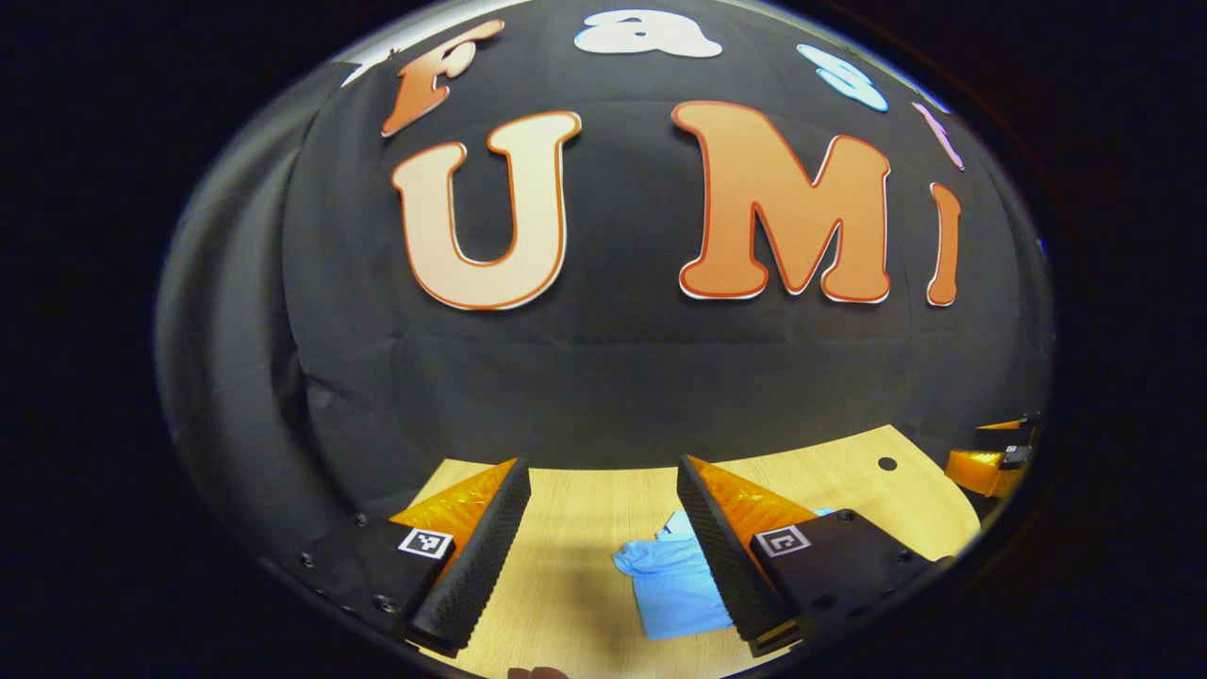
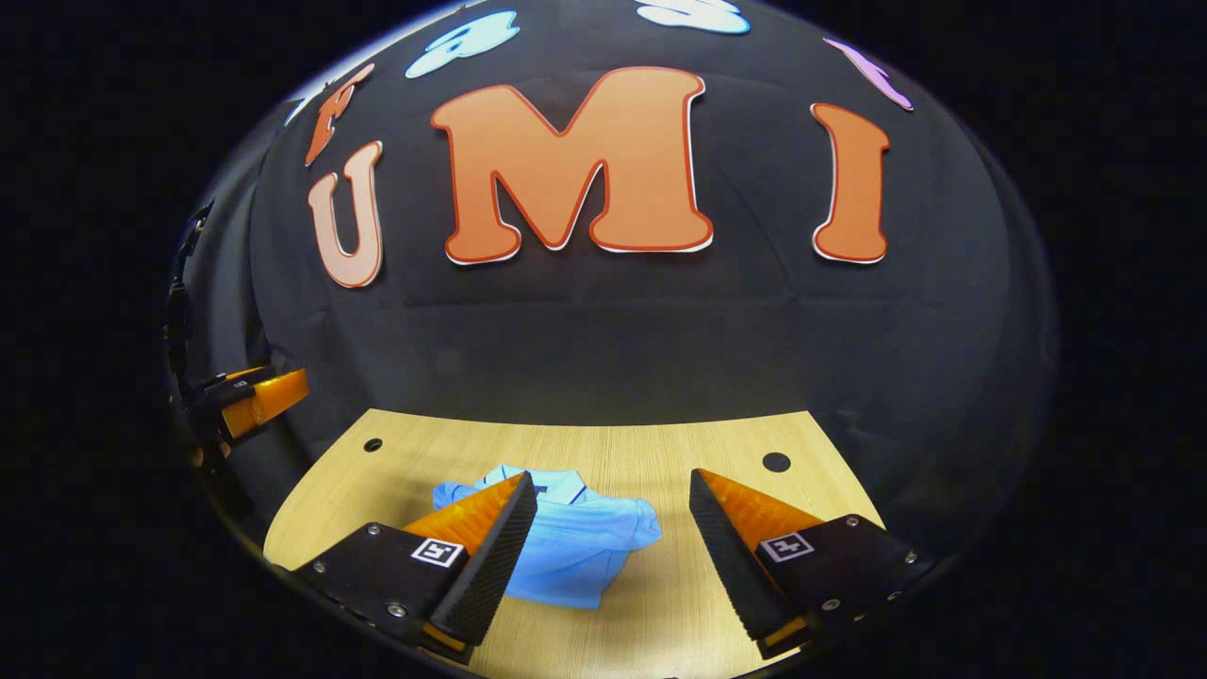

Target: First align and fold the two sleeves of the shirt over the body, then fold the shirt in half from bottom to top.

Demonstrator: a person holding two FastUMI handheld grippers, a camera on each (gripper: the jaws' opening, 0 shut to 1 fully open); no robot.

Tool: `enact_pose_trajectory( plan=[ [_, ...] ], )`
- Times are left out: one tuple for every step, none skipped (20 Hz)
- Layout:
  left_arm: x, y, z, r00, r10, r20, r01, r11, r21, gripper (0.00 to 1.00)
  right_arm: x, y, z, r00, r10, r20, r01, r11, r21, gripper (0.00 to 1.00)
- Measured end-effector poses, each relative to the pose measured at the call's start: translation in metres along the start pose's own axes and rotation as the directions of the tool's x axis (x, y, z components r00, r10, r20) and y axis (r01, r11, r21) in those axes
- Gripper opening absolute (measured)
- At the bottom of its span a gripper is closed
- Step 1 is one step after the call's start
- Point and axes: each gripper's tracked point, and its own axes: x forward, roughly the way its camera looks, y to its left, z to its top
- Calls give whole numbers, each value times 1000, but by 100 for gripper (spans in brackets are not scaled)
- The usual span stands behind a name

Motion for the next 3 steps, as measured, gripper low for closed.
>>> enact_pose_trajectory(
  plan=[
    [-11,3,-1,1000,7,8,-7,1000,-13,100,-10,-4,-1,1000,-1,11,1,1000,3,98],
    [-21,6,-4,1000,16,10,-16,999,-28,100,-15,-6,-1,1000,-1,21,1,1000,5,98],
    [-34,11,-5,999,30,23,-29,999,-42,100,-28,-11,-1,999,-6,37,6,1000,10,98]
  ],
)
